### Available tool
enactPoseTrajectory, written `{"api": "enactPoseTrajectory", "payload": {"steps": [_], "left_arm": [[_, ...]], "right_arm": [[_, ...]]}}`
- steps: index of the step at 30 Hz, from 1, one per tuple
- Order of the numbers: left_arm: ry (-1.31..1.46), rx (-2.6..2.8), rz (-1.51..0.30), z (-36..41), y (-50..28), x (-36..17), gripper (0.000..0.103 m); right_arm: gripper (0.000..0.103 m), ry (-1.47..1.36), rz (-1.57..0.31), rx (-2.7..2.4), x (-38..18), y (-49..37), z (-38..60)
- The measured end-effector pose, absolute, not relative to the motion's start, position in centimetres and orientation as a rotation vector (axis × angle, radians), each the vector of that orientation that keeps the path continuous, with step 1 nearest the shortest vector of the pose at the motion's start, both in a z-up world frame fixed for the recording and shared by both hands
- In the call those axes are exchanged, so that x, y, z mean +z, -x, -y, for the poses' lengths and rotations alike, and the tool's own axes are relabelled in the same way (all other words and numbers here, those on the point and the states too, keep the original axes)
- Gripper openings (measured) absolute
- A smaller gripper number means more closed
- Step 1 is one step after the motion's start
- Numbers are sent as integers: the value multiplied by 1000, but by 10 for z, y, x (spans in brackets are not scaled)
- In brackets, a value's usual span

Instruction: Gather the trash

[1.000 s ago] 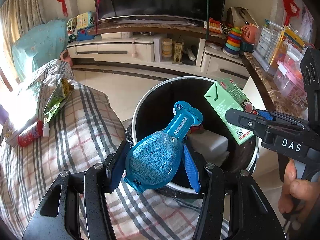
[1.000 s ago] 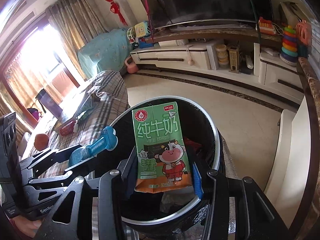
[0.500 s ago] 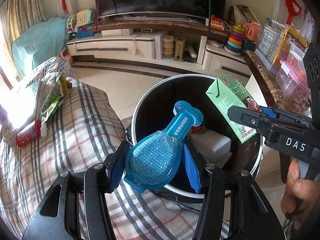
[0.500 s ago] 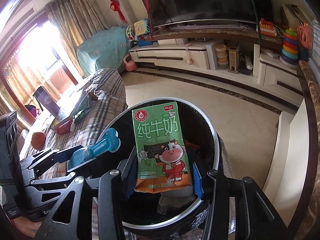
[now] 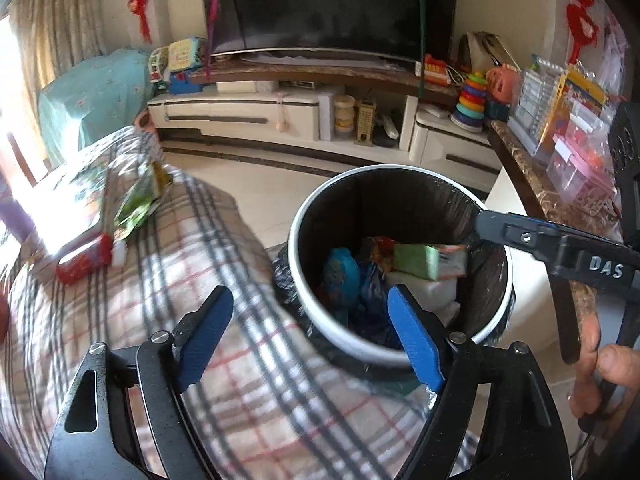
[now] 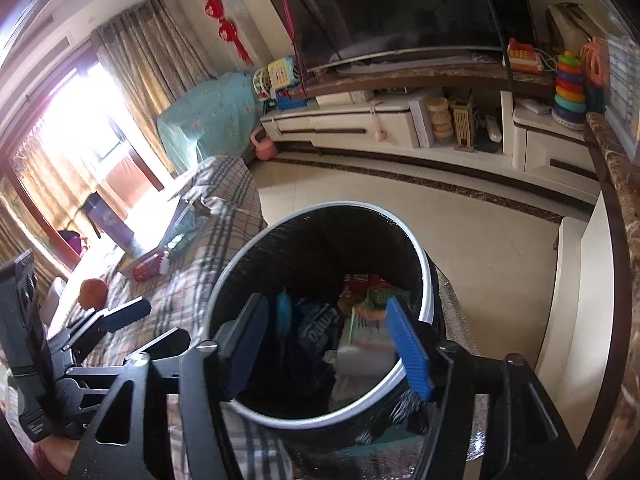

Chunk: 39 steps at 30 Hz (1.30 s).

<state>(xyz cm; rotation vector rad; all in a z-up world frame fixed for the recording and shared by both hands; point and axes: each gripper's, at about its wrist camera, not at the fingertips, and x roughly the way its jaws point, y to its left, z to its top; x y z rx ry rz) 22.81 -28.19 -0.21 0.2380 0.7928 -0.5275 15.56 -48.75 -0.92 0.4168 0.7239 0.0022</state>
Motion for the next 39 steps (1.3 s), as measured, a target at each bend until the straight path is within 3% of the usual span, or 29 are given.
{"api": "enactPoseTrajectory", "payload": {"steps": [2, 9, 16, 19, 31, 39], "left_arm": [[-206, -520, -785, 267, -220, -1, 87], [-86, -480, -767, 219, -195, 1, 93], [-24, -446, -711, 181, -164, 3, 93], [1, -441, -665, 168, -149, 7, 100], [-38, -312, -343, 140, -86, 41, 103], [-78, -270, -325, 140, -75, 32, 103]], "right_arm": [[83, -433, -698, -1, -7, -145, 484], [96, -462, -609, -4, -2, -104, 459], [98, -409, -536, -39, 5, -74, 427], [99, -383, -492, -67, 7, -61, 417], [103, -149, -258, -211, 39, -12, 379], [103, -113, -280, -244, 21, -10, 373]]}}
